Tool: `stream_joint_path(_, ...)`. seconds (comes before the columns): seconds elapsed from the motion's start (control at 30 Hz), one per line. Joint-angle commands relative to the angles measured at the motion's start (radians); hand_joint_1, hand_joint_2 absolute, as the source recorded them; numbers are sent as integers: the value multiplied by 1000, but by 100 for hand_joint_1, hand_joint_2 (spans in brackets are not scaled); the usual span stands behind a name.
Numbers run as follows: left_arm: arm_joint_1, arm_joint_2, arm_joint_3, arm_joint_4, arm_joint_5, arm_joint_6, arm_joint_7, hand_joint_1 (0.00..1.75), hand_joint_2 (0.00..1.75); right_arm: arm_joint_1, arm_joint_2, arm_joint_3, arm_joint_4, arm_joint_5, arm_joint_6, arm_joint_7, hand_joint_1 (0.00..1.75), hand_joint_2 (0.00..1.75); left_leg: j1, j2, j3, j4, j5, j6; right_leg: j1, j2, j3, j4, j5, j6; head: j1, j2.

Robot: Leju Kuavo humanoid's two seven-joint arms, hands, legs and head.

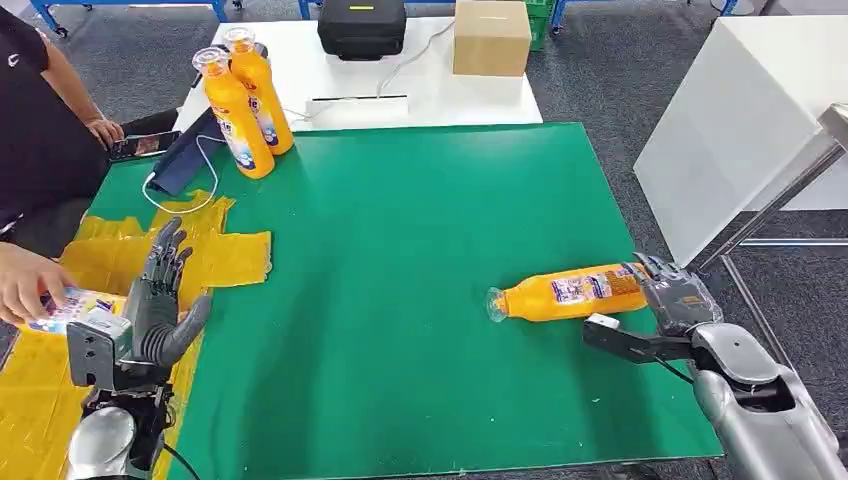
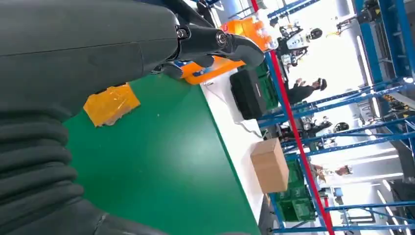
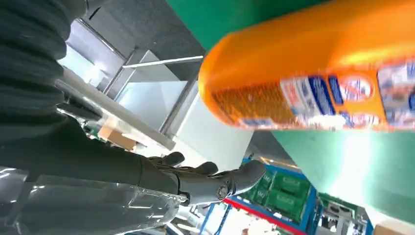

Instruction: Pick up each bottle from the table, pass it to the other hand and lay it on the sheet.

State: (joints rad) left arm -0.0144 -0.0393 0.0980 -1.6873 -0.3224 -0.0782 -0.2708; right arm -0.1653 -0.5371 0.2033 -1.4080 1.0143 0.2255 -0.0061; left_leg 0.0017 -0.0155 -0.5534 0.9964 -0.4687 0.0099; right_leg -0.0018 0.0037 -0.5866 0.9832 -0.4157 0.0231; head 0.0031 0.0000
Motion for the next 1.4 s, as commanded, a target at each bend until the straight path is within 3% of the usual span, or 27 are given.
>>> stream_joint_path(0.03, -21, -10, 12, 29, 8, -13, 4, 0, 0, -105, 28, 32, 84, -4, 35, -11, 0, 175, 0, 4, 3, -1, -1, -1, 0, 2, 2, -1, 0, 0, 0, 0)
stream_joint_path(0.43, -60, 4, 2, 41, 27, -25, 8, 0, 0, -212, 27, 119, 289, -18, 84, -32, 0, 175, 0, 4, 3, -1, -1, -1, 0, 2, 3, -1, 0, 0, 0, 0)
stream_joint_path(0.9, -108, 1, -39, 93, 34, -35, 12, 0, 0, -323, 156, 285, 541, 74, 45, -55, 0, 175, 1, 5, 5, -2, 0, -1, 1, 3, 4, -2, 1, 0, 0, 0)
stream_joint_path(1.1, -116, 0, -46, 103, 37, -33, 15, 0, 0, -330, 160, 333, 565, 99, 39, -59, 0, 175, 1, 3, 6, -2, 0, -1, 1, 1, 5, -2, 0, 0, 0, 0)
stream_joint_path(1.13, -119, -1, -45, 107, 38, -33, 15, 0, 0, -341, 147, 377, 567, 139, 46, -61, 24, 175, 1, 4, 6, -2, 0, -1, 1, 2, 5, -2, 1, 0, 0, 0)
stream_joint_path(1.17, -124, -3, -44, 113, 39, -32, 15, 0, 0, -352, 145, 403, 575, 158, 51, -67, 175, 175, 1, 6, 6, -1, 0, -1, 1, 3, 4, -2, 1, 0, 0, 0)
stream_joint_path(1.4, -153, -9, -51, 160, 47, -26, 15, 0, 0, -374, 193, 487, 573, 145, 73, -88, 175, 175, 2, 12, 8, -2, 1, -2, 2, 9, 5, -3, 4, 0, 1, 0)
